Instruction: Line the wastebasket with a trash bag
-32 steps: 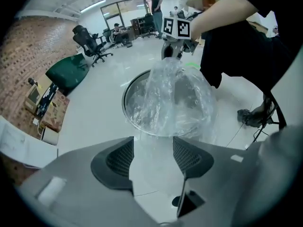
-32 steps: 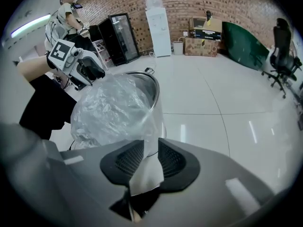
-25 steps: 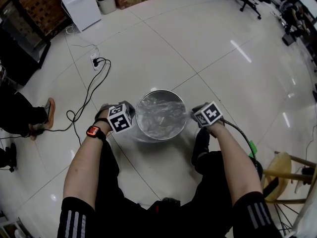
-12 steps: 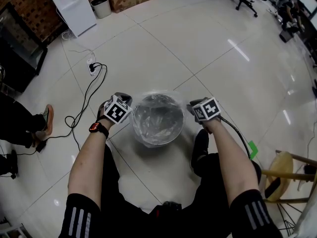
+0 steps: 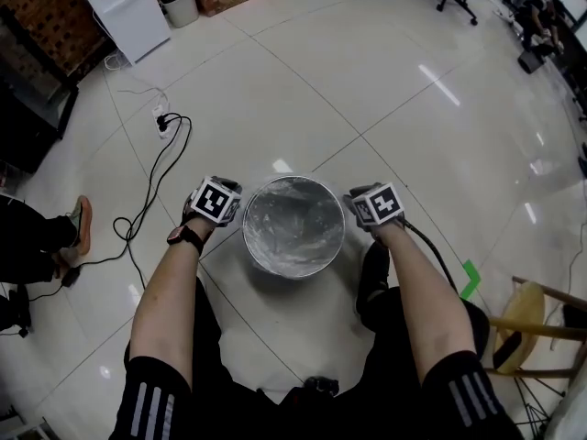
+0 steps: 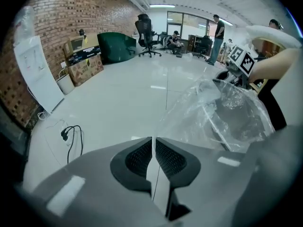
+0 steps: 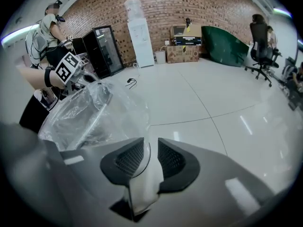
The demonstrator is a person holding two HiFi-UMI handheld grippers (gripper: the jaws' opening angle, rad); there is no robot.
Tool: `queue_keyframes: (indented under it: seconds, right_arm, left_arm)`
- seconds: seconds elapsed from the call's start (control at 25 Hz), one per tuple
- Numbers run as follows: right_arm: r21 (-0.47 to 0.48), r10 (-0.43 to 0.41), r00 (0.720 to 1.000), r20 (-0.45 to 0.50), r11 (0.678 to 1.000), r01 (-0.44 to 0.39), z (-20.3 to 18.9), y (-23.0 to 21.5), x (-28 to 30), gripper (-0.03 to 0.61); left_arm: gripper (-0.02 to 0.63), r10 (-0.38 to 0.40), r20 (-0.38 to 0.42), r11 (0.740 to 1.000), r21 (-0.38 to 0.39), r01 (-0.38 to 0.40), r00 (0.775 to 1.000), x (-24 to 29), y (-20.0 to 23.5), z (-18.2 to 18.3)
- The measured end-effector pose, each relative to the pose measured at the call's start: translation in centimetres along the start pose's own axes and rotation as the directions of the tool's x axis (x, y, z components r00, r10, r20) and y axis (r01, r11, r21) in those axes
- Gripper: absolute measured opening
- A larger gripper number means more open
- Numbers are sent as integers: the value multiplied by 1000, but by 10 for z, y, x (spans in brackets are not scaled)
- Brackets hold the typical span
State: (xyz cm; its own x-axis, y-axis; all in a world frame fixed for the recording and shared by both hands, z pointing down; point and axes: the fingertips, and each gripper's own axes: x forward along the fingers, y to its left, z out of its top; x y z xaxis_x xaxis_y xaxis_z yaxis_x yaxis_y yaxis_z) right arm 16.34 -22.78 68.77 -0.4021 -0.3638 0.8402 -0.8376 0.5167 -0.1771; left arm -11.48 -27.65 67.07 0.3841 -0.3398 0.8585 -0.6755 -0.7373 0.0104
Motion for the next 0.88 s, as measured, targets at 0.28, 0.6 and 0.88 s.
queue_keyframes:
  seconds: [0.28, 0.6, 0.88]
  right_arm:
    - [-5, 27, 994, -102, 1000, -28, -31, 6, 15, 103]
    - [8, -3, 1000, -31, 1000, 3, -23, -1, 1, 123]
    - [9, 22, 997, 72, 1000, -23, -15, 1, -23, 232]
  left_arm:
    - [46, -92, -145, 993, 53, 101, 985, 20, -25, -43]
    - [132, -115, -133, 993, 20, 118, 984, 8, -26, -48]
    - [147, -76, -51, 997, -32, 75, 996, -29, -11, -43]
